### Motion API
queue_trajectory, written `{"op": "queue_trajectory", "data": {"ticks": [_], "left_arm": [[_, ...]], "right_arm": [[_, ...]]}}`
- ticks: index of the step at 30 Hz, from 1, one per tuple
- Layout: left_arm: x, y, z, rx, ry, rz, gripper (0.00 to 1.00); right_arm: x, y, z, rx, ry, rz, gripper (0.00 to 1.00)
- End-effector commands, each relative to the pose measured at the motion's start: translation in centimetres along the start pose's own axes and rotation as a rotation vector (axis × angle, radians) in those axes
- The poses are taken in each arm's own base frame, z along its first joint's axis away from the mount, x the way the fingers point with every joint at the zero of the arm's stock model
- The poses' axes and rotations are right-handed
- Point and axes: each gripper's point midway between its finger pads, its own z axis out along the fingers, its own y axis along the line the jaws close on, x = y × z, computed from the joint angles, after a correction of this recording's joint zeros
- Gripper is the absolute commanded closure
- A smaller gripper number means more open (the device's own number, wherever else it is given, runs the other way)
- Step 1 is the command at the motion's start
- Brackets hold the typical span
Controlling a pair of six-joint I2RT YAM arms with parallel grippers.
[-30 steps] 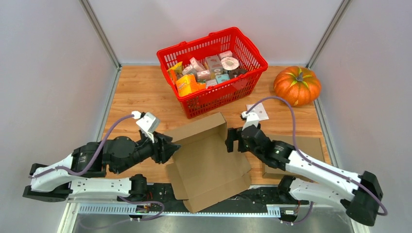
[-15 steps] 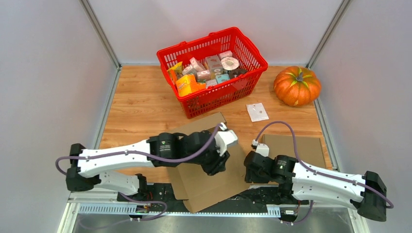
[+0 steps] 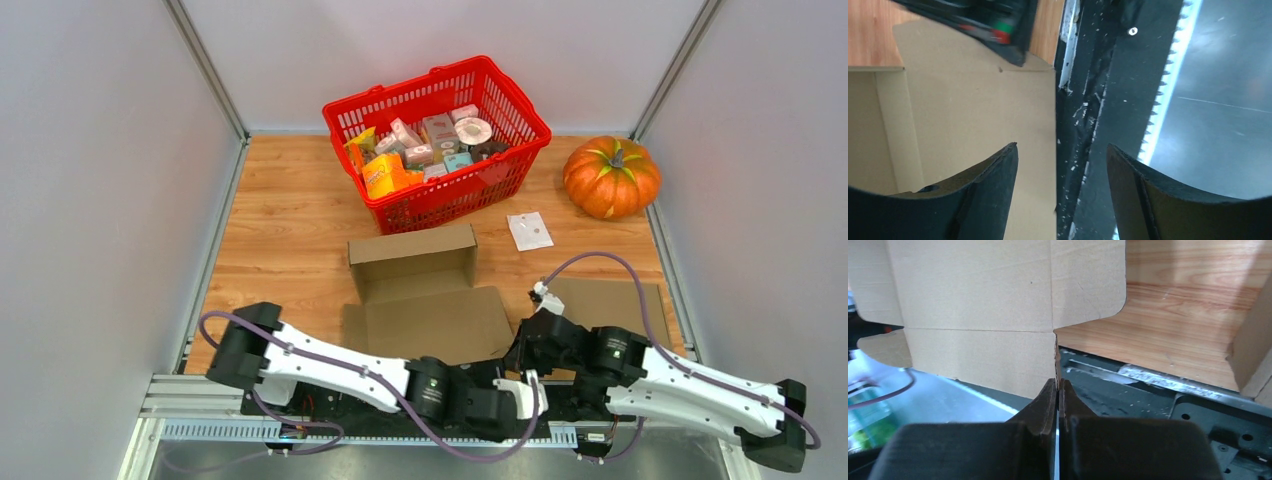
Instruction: Fold the paper box
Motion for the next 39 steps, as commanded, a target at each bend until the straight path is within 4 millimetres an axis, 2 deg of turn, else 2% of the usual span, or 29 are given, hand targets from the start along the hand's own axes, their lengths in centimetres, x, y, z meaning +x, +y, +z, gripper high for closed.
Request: {"op": "queue_trajectory", "data": {"ticks": [1,4,9,12,13,14,16,18,20,22,24,26,27,28,29,30,31,32,33,34,35,36,37,38,39], "left_arm": [[-0.7,1.4,0.9,-0.195,0.008,0.161,0.26],[-0.5,2.2,1.9,-0.292,0.042,0.203,0.26],[0.4,4.9,2.7,-0.496,0.124,0.324,0.28],[0.6,5.9,2.6,-0.57,0.168,0.387,0.41],[0.5,6.1,2.4,-0.584,0.172,0.39,0.51],[0.5,6.3,2.3,-0.597,0.181,0.407,0.55],[0.6,6.5,2.0,-0.606,0.185,0.42,0.71],[0.4,6.8,1.6,-0.614,0.183,0.427,0.8],[0.0,7.2,0.7,-0.63,0.175,0.425,0.93],[-0.7,7.6,-0.2,-0.636,0.155,0.411,1.0],[-1.3,7.7,-0.9,-0.631,0.14,0.398,1.0],[-1.6,7.5,-1.8,-0.589,0.136,0.37,1.0],[-2.6,7.3,-2.5,-0.567,0.113,0.34,1.0],[-3.1,7.1,-3.3,-0.545,0.091,0.295,1.0],[-2.9,6.6,-3.7,-0.494,0.105,0.281,1.0],[-4.0,6.2,-4.5,-0.455,0.075,0.242,1.0],[-4.6,5.8,-5.5,-0.409,0.046,0.189,1.0],[-4.6,5.0,-6.1,-0.342,0.047,0.157,1.0],[-5.9,4.6,-7.3,-0.297,0.007,0.107,1.0],[-6.7,4.2,-8.6,-0.25,-0.03,0.041,1.0],[-6.9,3.6,-9.4,-0.194,-0.032,0.006,1.0],[-8.5,3.7,-11.0,-0.167,-0.081,-0.058,1.0],[-9.2,3.8,-12.2,-0.144,-0.111,-0.159,1.0],[-9.2,3.9,-13.2,-0.114,-0.101,-0.221,1.0],[-10.6,5.2,-14.7,-0.107,-0.143,-0.326,1.0]], "right_arm": [[-1.0,1.9,-2.9,-0.114,-0.04,0.072,1.0],[-1.0,2.4,-3.8,-0.16,-0.039,0.077,1.0],[-0.5,3.1,-4.2,-0.177,-0.001,0.074,1.0],[-0.8,3.5,-4.9,-0.202,-0.01,0.072,1.0],[-1.0,3.8,-5.2,-0.212,-0.019,0.072,1.0],[-1.3,4.2,-5.8,-0.229,-0.029,0.074,1.0],[-1.8,4.7,-6.5,-0.255,-0.049,0.069,1.0],[-2.1,5.1,-7.2,-0.275,-0.06,0.066,1.0],[-2.0,5.3,-7.5,-0.286,-0.055,0.051,1.0],[-2.0,5.6,-7.9,-0.305,-0.052,0.042,1.0],[-2.1,5.6,-8.2,-0.316,-0.063,0.033,0.99],[-2.6,5.8,-9.1,-0.334,-0.09,-0.002,0.74],[-3.4,5.7,-9.7,-0.33,-0.131,-0.01,0.61],[-4.2,5.5,-11.5,-0.33,-0.166,-0.013,0.5],[-5.0,5.3,-12.5,-0.327,-0.203,-0.016,0.34],[-6.5,4.6,-13.4,-0.296,-0.289,-0.024,0.31],[-7.5,4.3,-15.7,-0.302,-0.337,-0.024,0.25],[-8.3,4.0,-16.7,-0.301,-0.382,-0.031,0.22],[-9.5,3.6,-17.8,-0.288,-0.451,-0.047,0.21],[-10.0,3.5,-18.7,-0.289,-0.48,-0.073,0.17],[-10.6,4.1,-20.5,-0.33,-0.514,-0.097,0.16],[-10.6,4.5,-21.2,-0.357,-0.521,-0.141,0.15],[-11.0,4.6,-21.9,-0.361,-0.55,-0.205,0.12],[-11.3,4.9,-23.3,-0.396,-0.578,-0.217,0.11],[-11.2,5.5,-24.1,-0.435,-0.58,-0.253,0.08]]}}
